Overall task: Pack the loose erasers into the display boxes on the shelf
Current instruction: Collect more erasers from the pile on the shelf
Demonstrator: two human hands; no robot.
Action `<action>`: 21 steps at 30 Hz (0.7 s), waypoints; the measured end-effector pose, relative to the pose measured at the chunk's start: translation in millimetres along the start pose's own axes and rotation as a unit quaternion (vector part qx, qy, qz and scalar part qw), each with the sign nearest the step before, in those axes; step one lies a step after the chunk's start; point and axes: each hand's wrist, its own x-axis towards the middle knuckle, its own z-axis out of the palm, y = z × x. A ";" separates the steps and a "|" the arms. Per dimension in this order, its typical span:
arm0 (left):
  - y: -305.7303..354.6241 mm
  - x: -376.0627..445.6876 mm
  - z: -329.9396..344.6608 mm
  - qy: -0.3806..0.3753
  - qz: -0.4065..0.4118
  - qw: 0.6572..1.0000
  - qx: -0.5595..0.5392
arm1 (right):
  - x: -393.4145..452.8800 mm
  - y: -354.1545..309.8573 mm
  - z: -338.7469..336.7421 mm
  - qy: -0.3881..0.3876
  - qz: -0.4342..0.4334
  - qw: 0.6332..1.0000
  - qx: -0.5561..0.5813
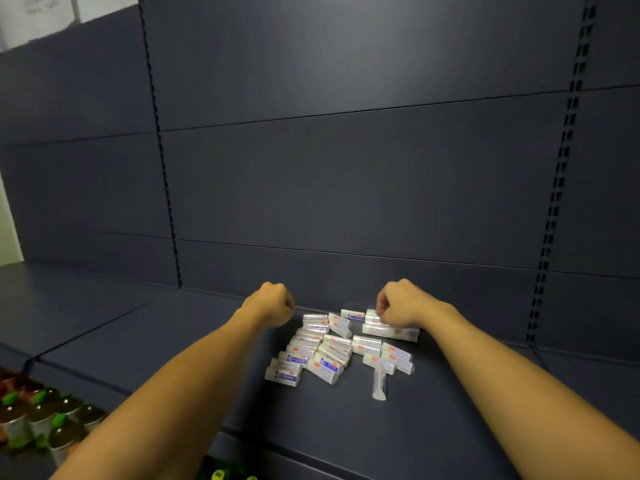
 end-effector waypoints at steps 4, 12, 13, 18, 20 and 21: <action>0.3 23.1 6.0 -0.006 0.020 1.000 0.004 | 9.9 3.7 0.3 0.013 0.027 1.000 0.003; 0.4 68.9 27.3 -0.045 0.052 0.996 -0.056 | 34.3 -5.5 23.8 0.034 0.098 0.994 0.030; 0.1 73.5 30.9 -0.056 0.056 0.995 -0.067 | 38.3 -10.3 29.0 0.040 0.104 0.993 0.038; -6.8 88.1 38.8 -0.107 0.071 0.985 -0.114 | 60.4 -31.3 50.9 0.060 0.124 0.988 0.069; -9.9 89.7 36.6 -0.123 0.079 0.981 -0.131 | 67.7 -36.7 54.8 0.064 0.133 0.986 0.071; -11.7 89.9 34.9 -0.131 0.084 0.978 -0.138 | 71.2 -38.8 56.6 0.067 0.137 0.986 0.074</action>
